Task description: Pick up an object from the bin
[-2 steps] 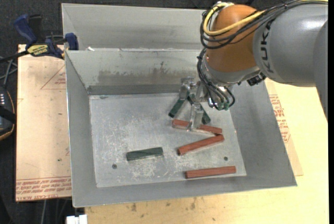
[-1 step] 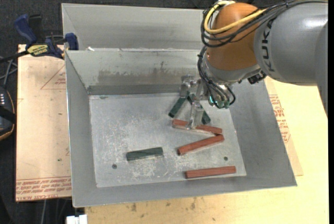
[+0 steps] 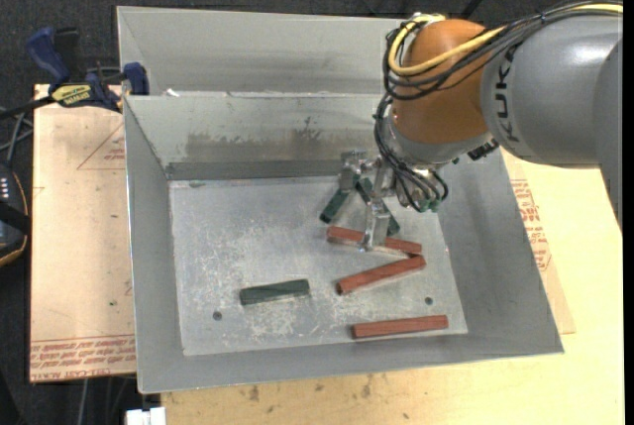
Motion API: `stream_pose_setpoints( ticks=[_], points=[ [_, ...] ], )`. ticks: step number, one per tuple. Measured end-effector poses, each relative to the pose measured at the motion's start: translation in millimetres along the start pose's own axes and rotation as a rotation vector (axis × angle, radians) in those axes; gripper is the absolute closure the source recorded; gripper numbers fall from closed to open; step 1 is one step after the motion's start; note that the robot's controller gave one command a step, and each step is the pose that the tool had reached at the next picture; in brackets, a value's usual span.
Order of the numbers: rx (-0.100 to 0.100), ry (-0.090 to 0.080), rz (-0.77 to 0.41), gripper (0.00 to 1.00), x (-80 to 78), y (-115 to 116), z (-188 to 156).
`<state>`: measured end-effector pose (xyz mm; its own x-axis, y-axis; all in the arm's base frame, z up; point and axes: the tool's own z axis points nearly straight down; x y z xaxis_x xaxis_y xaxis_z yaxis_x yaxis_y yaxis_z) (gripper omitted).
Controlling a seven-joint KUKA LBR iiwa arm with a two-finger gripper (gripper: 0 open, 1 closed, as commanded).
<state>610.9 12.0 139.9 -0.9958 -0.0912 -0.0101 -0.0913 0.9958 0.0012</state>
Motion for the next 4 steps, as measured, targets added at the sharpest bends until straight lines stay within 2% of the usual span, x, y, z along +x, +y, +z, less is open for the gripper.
stream_pose_setpoints(
  ticks=[1, 2, 3, 4],
  points=[
    [0.002, 0.004, -0.098, 1.0, -25.2, -63, 66],
    [0.002, 0.004, -0.098, 1.0, -25.2, -63, 66],
    [-0.001, 0.012, -0.071, 1.0, -17.9, -58, 15],
    [0.0, 0.005, -0.275, 1.0, -15.1, -53, -20]
  ],
)
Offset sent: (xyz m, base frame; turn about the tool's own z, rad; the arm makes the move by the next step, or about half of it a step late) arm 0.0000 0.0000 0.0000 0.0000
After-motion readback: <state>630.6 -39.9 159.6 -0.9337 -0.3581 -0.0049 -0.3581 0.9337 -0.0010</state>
